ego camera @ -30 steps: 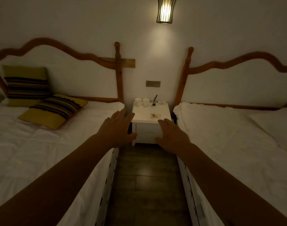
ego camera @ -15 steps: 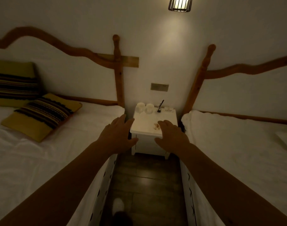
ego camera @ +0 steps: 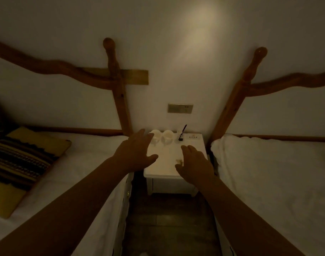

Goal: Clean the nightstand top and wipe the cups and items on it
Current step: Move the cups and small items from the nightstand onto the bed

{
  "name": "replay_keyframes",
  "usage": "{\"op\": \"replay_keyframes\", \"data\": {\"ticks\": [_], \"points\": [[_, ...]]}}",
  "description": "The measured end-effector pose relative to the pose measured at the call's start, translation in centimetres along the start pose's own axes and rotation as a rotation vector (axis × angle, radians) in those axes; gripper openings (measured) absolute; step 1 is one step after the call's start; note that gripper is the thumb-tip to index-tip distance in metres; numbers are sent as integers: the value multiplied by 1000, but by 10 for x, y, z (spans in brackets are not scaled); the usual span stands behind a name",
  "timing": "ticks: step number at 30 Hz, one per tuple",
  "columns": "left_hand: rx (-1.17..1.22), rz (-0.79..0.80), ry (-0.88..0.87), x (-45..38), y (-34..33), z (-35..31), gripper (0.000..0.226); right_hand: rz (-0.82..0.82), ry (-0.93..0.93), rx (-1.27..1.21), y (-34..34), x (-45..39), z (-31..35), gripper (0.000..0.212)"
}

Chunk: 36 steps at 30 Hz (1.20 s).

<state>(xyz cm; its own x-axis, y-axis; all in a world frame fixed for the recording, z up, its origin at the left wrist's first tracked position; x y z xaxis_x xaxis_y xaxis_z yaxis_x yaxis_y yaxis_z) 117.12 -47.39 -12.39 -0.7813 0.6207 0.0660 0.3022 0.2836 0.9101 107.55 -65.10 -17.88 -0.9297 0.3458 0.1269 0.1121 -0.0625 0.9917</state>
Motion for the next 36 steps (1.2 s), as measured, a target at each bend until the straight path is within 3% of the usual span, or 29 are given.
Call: {"op": "replay_keyframes", "data": {"ticks": [5, 21, 30, 36], "points": [[-26, 50, 17, -74, -31, 26, 86, 77, -2, -40, -29, -73, -11, 72], [139, 151, 326, -260, -144, 116, 83, 316, 165, -13, -133, -322, -29, 70], [216, 143, 297, -353, -265, 190, 81, 345, 70, -141, -251, -404, -10, 67], [160, 122, 255, -406, -328, 226, 94, 380, 2, -61, -315, -464, 2, 82]]}}
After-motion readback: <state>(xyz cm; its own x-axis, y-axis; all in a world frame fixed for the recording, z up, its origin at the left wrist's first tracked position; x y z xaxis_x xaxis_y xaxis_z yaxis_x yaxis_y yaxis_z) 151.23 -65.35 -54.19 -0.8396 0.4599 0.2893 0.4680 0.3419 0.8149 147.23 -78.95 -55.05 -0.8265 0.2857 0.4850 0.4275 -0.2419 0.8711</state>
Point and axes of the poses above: each hand's wrist, its own x-axis away from the middle knuckle, its own y-axis out of the back of the hand, z = x × y, the point moved 5 cm from there along -x, towards the middle knuckle, and after that the axes turned 12 degrees about x, right-handed, at the moved point
